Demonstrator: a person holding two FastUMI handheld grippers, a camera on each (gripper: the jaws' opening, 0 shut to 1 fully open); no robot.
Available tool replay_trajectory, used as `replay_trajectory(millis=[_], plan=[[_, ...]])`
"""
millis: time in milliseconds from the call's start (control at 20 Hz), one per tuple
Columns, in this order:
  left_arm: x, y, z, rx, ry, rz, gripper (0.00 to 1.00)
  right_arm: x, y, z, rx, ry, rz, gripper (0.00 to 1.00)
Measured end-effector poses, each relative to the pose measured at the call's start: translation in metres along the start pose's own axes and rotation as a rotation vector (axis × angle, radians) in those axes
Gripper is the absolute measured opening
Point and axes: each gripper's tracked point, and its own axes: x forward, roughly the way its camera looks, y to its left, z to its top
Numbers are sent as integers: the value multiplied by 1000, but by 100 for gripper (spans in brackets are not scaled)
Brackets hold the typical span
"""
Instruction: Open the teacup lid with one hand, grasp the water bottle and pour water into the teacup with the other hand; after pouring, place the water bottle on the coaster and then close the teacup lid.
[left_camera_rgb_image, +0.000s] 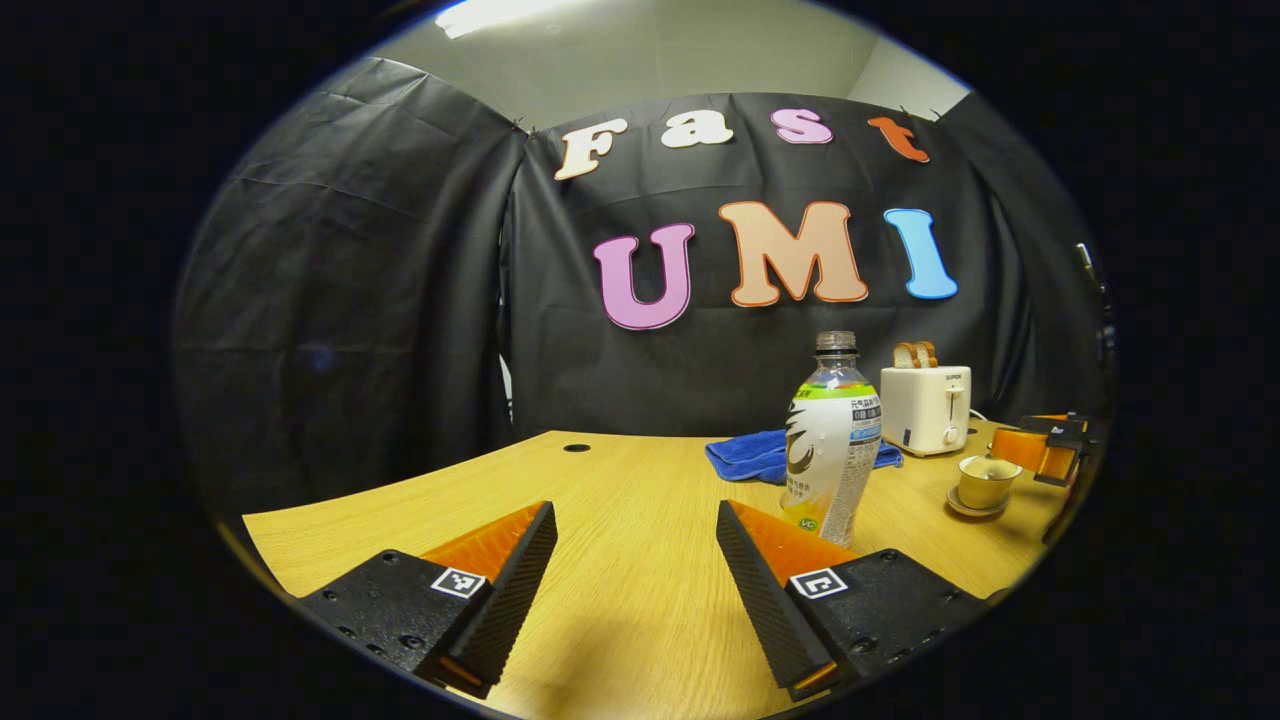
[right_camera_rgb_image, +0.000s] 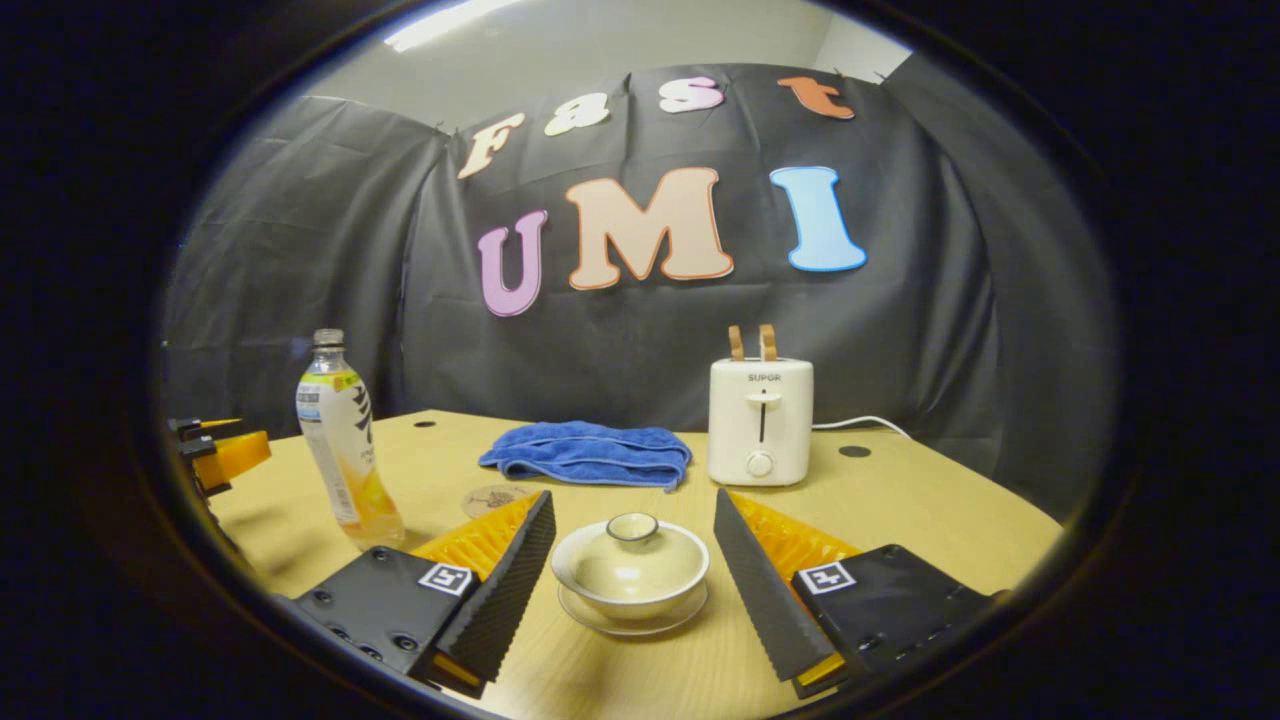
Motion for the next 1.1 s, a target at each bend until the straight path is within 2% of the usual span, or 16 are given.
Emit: replay_trajectory(millis=[350,700,850,1100], plan=[[0,-1,0,0,0,0,94,19,4,-13,-10,91,14,87],[0,-1,0,0,0,0,94,30,3,-14,-10,102,12,37],[0,-1,0,0,0,0,94,30,5,-13,-10,91,23,35],[0,-3,0,-1,0,-9,94,21,6,3,-1,-17,38,35]])
